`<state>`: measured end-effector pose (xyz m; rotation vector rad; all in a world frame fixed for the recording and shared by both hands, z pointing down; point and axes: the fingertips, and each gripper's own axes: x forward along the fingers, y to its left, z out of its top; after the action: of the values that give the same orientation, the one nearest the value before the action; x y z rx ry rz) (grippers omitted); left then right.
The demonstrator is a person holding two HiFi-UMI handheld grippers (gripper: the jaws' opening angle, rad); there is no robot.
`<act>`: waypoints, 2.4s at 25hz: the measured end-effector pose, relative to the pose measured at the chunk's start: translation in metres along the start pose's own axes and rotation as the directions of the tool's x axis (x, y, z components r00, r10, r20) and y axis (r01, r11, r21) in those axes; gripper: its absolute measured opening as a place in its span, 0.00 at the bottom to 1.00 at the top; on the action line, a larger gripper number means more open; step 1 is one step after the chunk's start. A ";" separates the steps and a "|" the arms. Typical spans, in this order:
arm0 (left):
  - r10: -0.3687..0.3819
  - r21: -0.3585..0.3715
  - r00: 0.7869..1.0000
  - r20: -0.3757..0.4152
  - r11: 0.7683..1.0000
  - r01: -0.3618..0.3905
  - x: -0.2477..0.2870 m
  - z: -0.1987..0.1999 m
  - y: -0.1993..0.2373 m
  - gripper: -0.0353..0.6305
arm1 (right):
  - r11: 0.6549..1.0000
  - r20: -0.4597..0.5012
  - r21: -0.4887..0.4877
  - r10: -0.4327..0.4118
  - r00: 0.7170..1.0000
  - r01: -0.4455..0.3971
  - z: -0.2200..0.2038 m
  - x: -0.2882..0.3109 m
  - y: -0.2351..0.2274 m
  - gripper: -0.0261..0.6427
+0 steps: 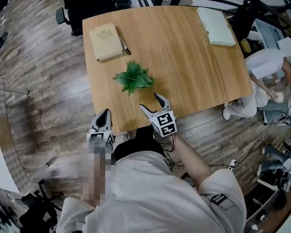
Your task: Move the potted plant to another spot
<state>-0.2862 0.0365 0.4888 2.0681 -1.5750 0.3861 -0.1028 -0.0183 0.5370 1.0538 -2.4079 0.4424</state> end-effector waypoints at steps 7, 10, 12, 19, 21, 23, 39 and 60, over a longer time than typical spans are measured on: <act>0.027 -0.034 1.000 -0.011 0.999 -0.028 0.013 -0.001 0.004 0.07 | 0.999 -0.031 -0.005 0.034 0.999 -0.034 0.001 0.031 -0.014 0.58; 0.044 -0.049 0.999 -0.019 0.998 -0.045 0.015 -0.002 0.005 0.07 | 0.998 -0.043 -0.010 0.055 0.998 -0.055 0.002 0.041 -0.018 0.58; 0.054 -0.053 0.998 -0.027 0.997 -0.055 0.017 -0.003 0.006 0.07 | 0.998 -0.046 -0.016 0.066 0.997 -0.067 0.003 0.049 -0.021 0.59; 0.110 -0.069 0.993 -0.044 0.991 -0.113 0.022 -0.003 0.020 0.07 | 0.995 -0.042 -0.036 0.089 0.995 -0.091 0.010 0.074 -0.027 0.65; 0.121 -0.069 0.992 -0.047 0.990 -0.124 0.023 -0.002 0.022 0.07 | 0.994 -0.041 -0.039 0.102 0.994 -0.103 0.012 0.081 -0.027 0.66; 0.130 -0.072 0.990 -0.055 0.988 -0.134 0.025 -0.003 0.023 0.07 | 0.993 -0.045 -0.039 0.112 0.993 -0.114 0.013 0.087 -0.028 0.67; 0.189 -0.112 0.977 -0.095 0.974 -0.199 0.038 -0.011 0.032 0.07 | 0.973 -0.022 -0.082 0.217 0.976 -0.218 0.022 0.125 -0.026 0.78; 0.212 -0.159 0.970 -0.116 0.960 -0.229 0.047 -0.027 0.014 0.07 | 0.950 0.010 -0.149 0.280 0.960 -0.276 0.027 0.136 -0.023 0.81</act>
<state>-0.2843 0.0109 0.5385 1.7247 -1.7213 0.4085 -0.1740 -0.1271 0.5903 0.6646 -2.5827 0.3371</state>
